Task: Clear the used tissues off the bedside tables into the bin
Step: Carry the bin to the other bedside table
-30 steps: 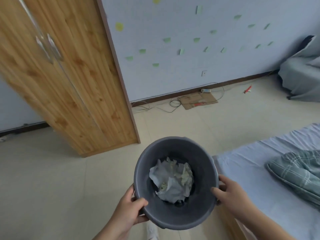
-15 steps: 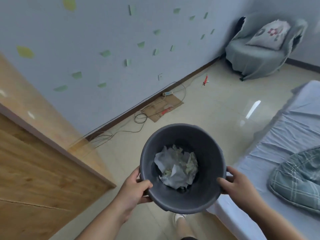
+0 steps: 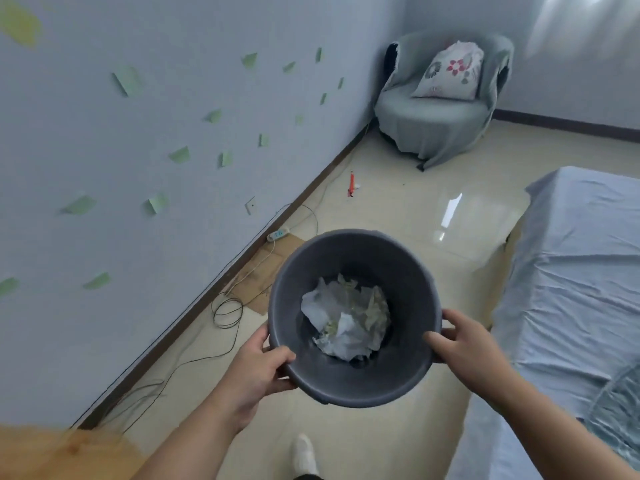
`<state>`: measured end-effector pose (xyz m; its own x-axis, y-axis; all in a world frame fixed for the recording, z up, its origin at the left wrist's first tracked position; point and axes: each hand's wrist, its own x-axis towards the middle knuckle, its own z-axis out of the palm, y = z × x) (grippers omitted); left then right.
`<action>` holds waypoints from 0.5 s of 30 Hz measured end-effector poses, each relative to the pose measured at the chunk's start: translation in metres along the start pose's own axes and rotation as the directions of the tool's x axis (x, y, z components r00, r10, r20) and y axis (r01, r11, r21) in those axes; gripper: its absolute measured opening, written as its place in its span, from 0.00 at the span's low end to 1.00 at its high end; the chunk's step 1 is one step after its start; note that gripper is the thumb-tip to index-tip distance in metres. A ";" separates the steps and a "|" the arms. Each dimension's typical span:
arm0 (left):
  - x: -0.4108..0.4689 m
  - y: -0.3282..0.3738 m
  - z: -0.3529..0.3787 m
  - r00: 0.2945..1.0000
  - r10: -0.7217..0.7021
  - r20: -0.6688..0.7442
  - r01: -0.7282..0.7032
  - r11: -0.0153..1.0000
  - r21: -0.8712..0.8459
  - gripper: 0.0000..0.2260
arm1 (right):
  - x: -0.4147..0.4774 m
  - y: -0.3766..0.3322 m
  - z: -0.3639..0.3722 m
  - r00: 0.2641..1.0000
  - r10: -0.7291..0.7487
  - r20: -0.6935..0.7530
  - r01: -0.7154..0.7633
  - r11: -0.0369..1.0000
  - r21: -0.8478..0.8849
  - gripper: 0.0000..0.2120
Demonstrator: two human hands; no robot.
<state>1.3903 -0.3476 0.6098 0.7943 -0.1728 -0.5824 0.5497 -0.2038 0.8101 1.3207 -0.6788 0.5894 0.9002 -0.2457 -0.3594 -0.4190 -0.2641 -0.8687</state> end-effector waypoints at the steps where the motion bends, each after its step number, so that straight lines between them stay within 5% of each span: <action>1: 0.025 0.015 0.004 1.000 0.008 0.024 -0.008 1.000 0.015 0.25 | 0.016 -0.002 -0.005 1.000 0.009 -0.024 -0.008 1.000 0.024 0.12; 15: 0.362 0.250 0.120 0.890 -0.050 0.452 -0.110 0.941 0.320 0.24 | 0.223 -0.053 -0.102 0.874 0.205 -0.441 -0.145 0.975 0.167 0.14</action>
<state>1.7842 -0.5765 0.5941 0.5628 -0.5796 -0.5893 0.3469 -0.4815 0.8048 1.5317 -0.8148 0.5902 0.6485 -0.6801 -0.3419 -0.5189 -0.0663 -0.8523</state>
